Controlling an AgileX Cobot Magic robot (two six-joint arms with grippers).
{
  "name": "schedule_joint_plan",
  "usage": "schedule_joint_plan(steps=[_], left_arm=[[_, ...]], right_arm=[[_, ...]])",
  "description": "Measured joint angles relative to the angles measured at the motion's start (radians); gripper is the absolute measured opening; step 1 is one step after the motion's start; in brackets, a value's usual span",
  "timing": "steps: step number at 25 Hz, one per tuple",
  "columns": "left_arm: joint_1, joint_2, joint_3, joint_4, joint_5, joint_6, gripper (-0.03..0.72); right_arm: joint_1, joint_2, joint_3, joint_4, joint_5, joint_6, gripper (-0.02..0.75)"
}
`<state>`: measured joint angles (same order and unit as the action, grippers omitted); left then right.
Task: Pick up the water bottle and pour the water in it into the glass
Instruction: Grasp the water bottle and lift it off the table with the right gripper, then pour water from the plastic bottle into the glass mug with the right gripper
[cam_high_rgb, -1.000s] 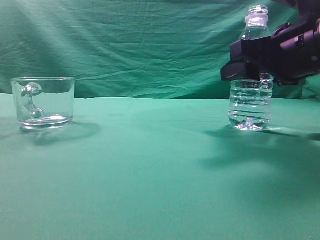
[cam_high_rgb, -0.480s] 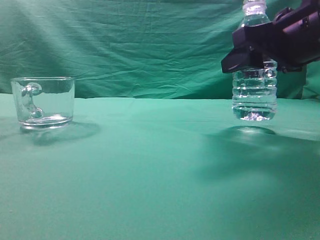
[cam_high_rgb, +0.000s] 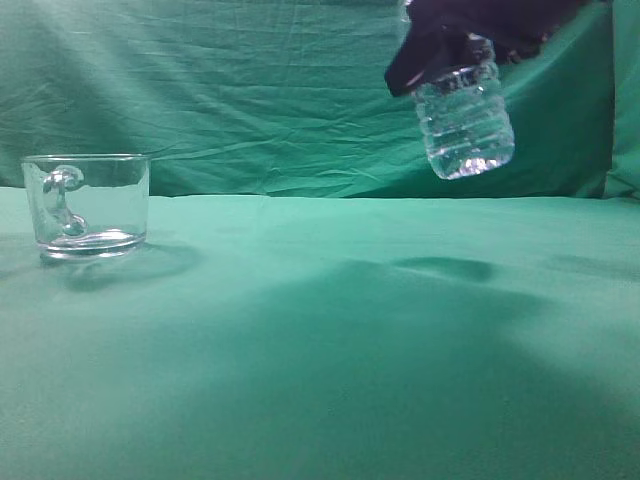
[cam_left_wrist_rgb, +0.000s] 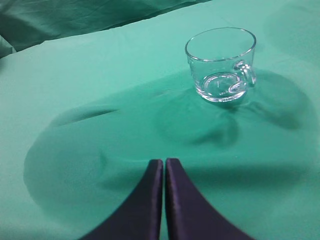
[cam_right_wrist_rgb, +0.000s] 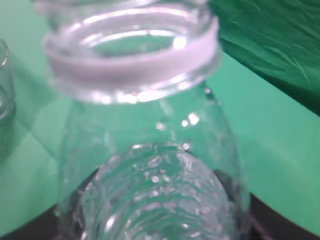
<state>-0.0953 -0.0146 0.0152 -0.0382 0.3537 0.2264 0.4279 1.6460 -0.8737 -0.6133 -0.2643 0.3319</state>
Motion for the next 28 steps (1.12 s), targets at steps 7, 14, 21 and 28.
schedule_joint_plan(steps=[7, 14, 21, 28], left_arm=[[0.0, 0.0, 0.0, 0.0, 0.0, 0.0, 0.0], [0.0, 0.0, 0.0, 0.0, 0.0, 0.0, 0.0], [0.0, 0.0, 0.0, 0.0, 0.0, 0.0, 0.0], [0.0, 0.0, 0.0, 0.0, 0.0, 0.0, 0.0]], right_arm=[[0.172, 0.075, -0.258, -0.093, 0.235, 0.004, 0.433], [0.267, 0.27, -0.503, -0.182, 0.345, 0.004, 0.433], [0.314, 0.48, -0.719, -0.315, 0.399, 0.004, 0.433], [0.315, 0.579, -0.828, -0.465, 0.421, 0.004, 0.433]])
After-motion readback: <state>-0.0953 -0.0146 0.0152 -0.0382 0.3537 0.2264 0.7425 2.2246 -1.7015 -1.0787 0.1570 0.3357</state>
